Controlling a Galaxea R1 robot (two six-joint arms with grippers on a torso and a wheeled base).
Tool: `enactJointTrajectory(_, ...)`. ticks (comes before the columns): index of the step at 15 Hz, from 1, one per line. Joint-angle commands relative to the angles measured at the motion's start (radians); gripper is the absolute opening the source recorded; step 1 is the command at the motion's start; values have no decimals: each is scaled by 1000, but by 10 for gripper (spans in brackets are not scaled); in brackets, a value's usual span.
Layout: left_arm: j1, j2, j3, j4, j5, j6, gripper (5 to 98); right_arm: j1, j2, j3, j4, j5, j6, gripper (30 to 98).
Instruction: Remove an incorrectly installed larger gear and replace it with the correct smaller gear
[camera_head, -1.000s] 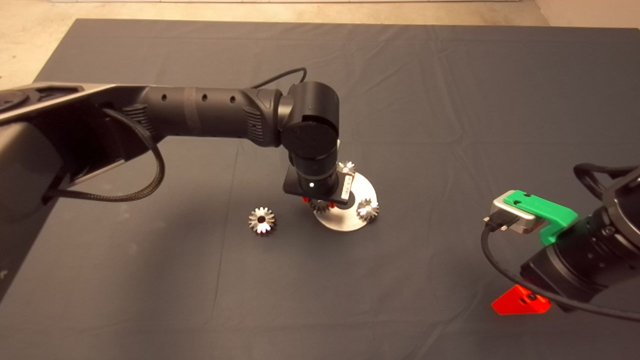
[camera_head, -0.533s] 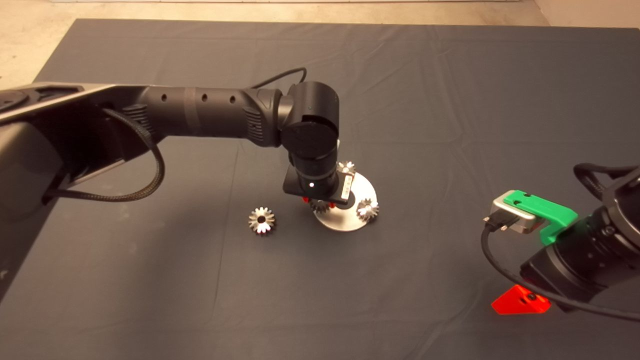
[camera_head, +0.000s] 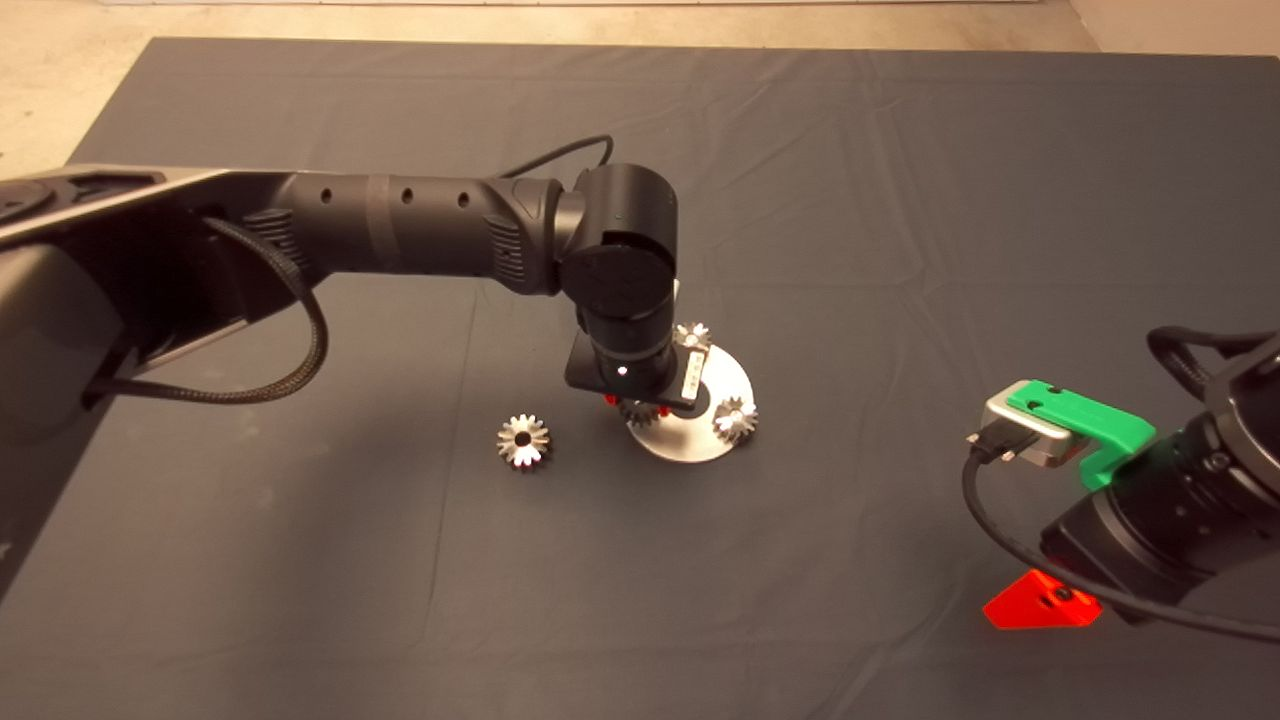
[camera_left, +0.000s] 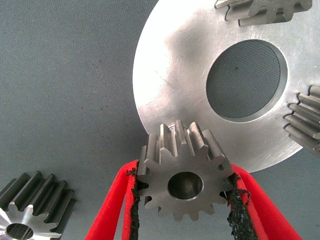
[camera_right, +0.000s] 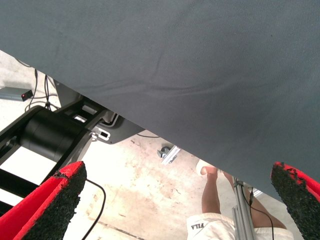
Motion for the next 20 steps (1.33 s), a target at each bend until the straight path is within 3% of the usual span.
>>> enactJointTrajectory(1, -20, -10, 27, 2, 63, 4, 355, 24, -4, 3, 32, 3, -4, 977)
enactJointTrajectory(20, -47, -17, 11, 2, 70, 30, 354, 24, -4, 3, 33, 3, -4, 977)
